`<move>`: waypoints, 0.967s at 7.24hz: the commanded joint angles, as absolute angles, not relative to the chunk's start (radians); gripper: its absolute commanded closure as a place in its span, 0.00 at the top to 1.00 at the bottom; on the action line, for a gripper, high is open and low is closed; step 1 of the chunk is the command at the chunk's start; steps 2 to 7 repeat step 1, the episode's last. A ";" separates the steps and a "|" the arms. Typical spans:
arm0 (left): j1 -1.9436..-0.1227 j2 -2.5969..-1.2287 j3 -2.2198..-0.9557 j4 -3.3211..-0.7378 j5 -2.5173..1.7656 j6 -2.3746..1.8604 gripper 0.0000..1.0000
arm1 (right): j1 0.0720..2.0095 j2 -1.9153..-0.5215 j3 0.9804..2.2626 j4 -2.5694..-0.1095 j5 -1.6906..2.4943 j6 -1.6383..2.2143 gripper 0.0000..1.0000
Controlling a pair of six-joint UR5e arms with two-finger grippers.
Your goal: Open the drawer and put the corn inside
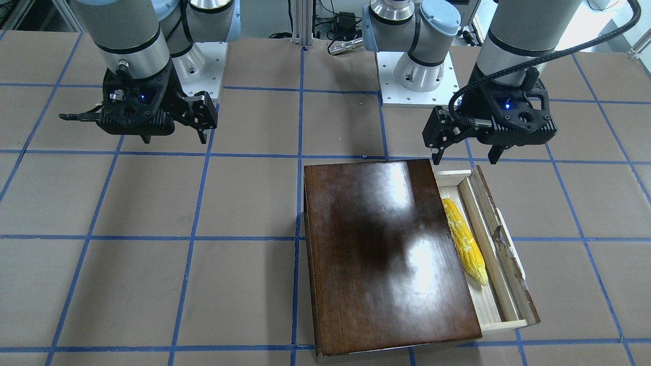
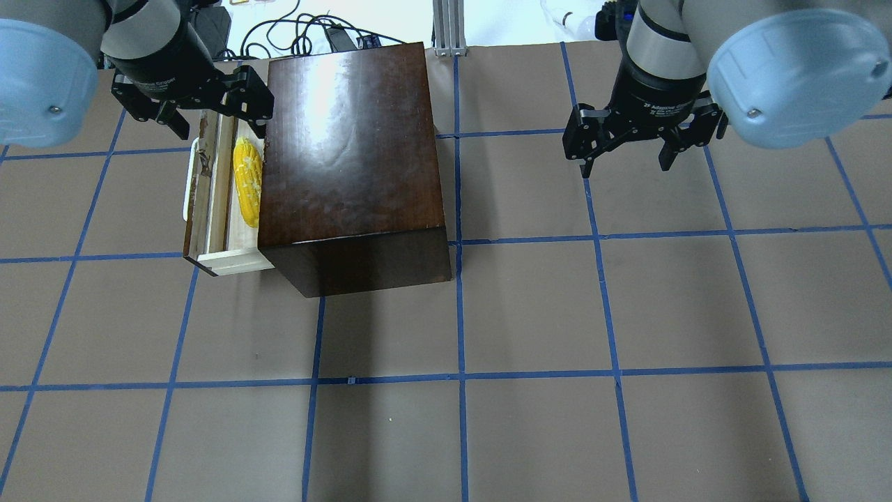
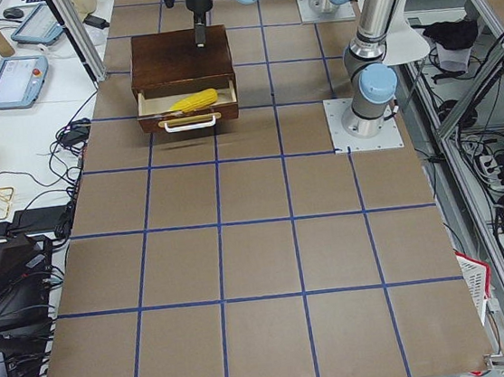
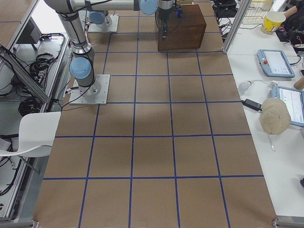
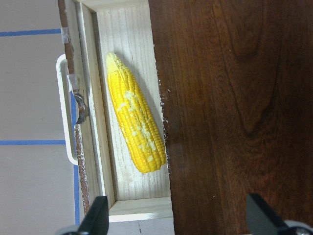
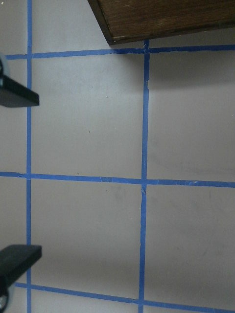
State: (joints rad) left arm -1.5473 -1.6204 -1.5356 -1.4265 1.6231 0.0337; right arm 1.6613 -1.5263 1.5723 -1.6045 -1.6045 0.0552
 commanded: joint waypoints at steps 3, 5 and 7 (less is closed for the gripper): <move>-1.548 -1.621 -1.536 -1.425 1.623 0.034 1.00 | 1.661 -1.526 1.572 -1.605 -1.605 0.055 1.00; -1.548 -1.621 -1.536 -1.425 1.623 0.034 1.00 | 1.661 -1.526 1.572 -1.605 -1.605 0.055 1.00; -1.548 -1.621 -1.536 -1.425 1.623 0.034 1.00 | 1.661 -1.526 1.572 -1.605 -1.605 0.055 1.00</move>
